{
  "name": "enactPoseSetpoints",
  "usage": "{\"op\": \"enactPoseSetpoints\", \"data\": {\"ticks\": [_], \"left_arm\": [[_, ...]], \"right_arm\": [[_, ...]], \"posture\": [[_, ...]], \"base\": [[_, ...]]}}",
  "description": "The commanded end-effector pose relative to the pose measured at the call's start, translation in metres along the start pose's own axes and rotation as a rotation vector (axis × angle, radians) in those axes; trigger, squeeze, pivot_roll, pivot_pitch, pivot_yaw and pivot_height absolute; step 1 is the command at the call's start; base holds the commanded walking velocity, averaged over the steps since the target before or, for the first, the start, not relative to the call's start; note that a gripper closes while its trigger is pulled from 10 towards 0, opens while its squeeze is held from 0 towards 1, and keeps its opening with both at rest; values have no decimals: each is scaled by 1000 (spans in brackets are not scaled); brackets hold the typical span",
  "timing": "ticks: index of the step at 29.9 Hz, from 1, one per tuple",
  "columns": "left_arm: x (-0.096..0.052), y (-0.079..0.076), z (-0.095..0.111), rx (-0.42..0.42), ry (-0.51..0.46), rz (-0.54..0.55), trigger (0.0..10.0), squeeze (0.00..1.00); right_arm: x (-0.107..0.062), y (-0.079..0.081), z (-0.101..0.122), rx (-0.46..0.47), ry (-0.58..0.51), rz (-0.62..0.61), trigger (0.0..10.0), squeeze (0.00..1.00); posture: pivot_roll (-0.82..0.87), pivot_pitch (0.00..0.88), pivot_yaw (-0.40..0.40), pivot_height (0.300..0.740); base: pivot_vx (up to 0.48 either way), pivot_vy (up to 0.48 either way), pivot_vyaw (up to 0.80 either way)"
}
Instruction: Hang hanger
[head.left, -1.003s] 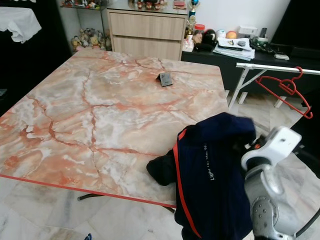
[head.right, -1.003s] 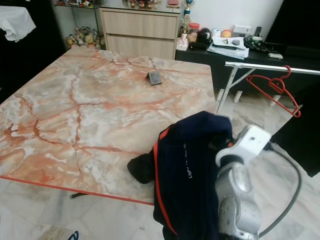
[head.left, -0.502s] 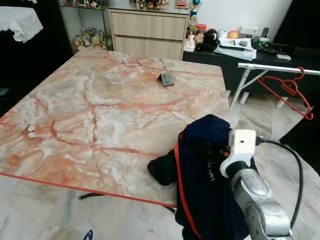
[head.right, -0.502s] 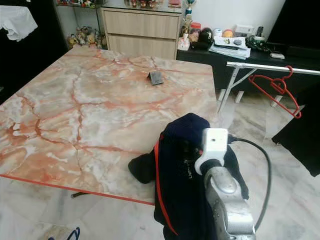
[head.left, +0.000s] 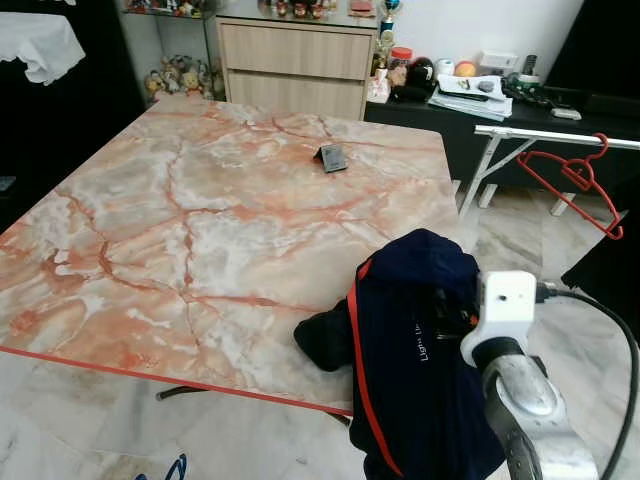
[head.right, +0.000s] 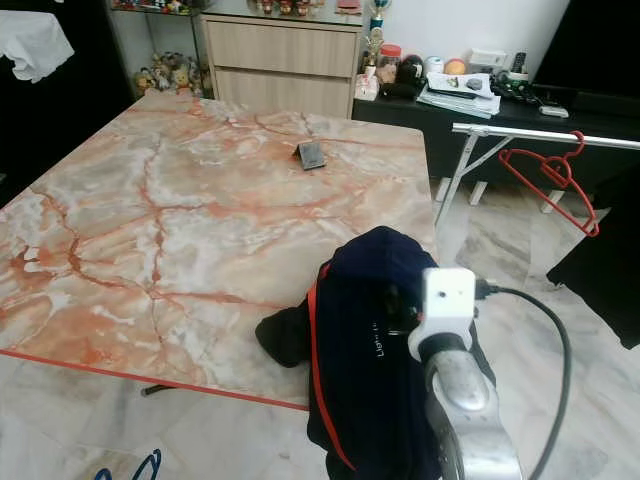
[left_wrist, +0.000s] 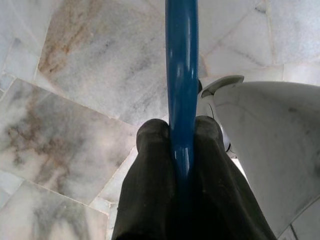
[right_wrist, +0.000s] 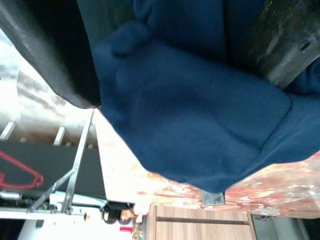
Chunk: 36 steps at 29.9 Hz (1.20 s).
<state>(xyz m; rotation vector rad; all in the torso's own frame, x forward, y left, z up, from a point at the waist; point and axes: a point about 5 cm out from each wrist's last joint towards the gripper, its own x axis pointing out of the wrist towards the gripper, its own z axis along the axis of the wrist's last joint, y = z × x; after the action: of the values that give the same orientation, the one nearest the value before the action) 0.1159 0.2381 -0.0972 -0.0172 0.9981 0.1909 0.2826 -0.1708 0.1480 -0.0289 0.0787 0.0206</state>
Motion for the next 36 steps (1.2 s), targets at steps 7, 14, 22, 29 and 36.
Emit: {"op": "enactPoseSetpoints", "data": {"ticks": [7, 14, 22, 29, 36], "left_arm": [[2, -11, 1, 13, -2, -15, 10000, 0], [1, -15, 0, 14, -5, -19, 10000, 0], [1, -11, -1, 13, -14, -9, 10000, 0], [0, -7, 1, 9, -26, -3, 10000, 0], [0, -5, 1, 32, -27, 0, 10000, 0]], "right_arm": [[-29, 9, -6, 88, 8, 111, 10000, 0], [-45, -2, -14, 146, -7, 47, 10000, 0], [-52, -19, 4, 143, -222, -161, 10000, 0], [-53, -20, -9, 149, -210, -216, 10000, 0], [-53, -19, -13, 142, -219, -217, 10000, 0]], "posture": [[-47, 100, -54, 740], [-49, 100, -56, 740], [-44, 101, -54, 740], [-40, 97, -56, 740], [-40, 96, -58, 740]], "base": [[0, 0, 0], [0, 0, 0], [0, 0, 0], [0, 0, 0], [0, 0, 0]]}}
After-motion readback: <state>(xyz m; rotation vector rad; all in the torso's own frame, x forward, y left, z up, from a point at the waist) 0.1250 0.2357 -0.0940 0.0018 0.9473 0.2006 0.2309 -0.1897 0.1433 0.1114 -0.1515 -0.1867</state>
